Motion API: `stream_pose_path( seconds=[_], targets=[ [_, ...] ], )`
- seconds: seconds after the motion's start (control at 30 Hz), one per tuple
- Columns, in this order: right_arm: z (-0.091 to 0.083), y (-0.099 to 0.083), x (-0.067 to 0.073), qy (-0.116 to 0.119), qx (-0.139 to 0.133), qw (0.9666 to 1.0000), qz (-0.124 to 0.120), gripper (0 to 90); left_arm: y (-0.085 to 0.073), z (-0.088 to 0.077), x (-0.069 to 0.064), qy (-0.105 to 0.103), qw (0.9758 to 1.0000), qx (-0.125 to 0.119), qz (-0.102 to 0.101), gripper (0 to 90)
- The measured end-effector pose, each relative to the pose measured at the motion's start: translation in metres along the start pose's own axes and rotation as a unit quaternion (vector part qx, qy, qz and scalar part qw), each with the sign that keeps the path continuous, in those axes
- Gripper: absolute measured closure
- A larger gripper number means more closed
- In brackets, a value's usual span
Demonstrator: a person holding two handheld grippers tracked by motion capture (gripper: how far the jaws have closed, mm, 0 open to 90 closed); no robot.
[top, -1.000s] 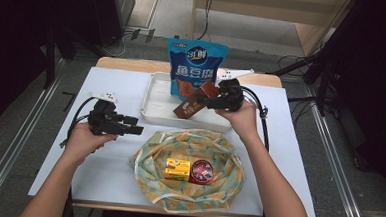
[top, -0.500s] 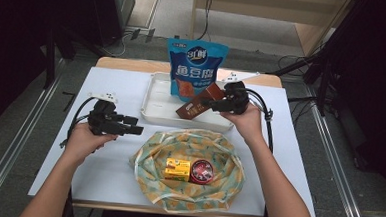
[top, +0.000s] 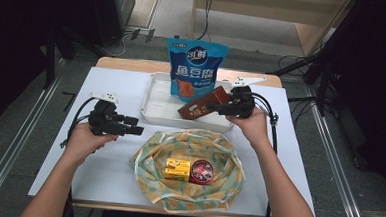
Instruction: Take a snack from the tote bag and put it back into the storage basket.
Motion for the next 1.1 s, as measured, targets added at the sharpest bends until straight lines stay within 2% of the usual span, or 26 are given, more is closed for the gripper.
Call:
stream_pose_path(
  seconds=[0.23,0.37,0.4,0.47,0.63,0.87,1.1],
  targets=[
    [-0.002,-0.007,-0.001,0.002,-0.002,1.0000,-0.008,44.2,0.000,0.001,0.000,0.000,1.0000,0.001,0.001,40.4],
    [-0.005,-0.013,-0.004,0.003,0.000,1.0000,0.001,43.8,0.000,0.000,0.000,0.000,1.0000,0.001,0.001,40.4],
    [-0.005,-0.017,-0.004,0.003,0.019,0.9998,0.001,43.9,0.000,0.001,0.000,0.001,1.0000,0.001,0.001,40.4],
    [-0.005,-0.020,-0.004,0.002,0.031,0.9995,-0.007,44.1,0.000,0.001,0.000,0.000,1.0000,0.002,0.002,40.4],
    [-0.004,-0.025,-0.004,0.002,0.031,0.9995,-0.003,44.2,0.000,0.001,0.000,0.001,1.0000,0.001,0.001,40.4],
    [0.005,-0.024,-0.002,0.004,0.028,0.9995,-0.011,44.0,0.000,0.001,0.000,0.000,1.0000,0.002,0.002,40.4],
    [0.017,-0.022,-0.001,0.014,0.024,0.9996,-0.003,43.9,0.000,0.001,0.000,0.001,1.0000,0.004,0.004,40.4]
  ],
)
Point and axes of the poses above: each handheld gripper's, and its own axes: z roughly forward along the jaws, y roughly out of its top, x roughly to its left, the point moved 2 cm from there along z, roughly forward along the jaws, and after that the axes turned 2 degrees about y, right-handed, at the moved point
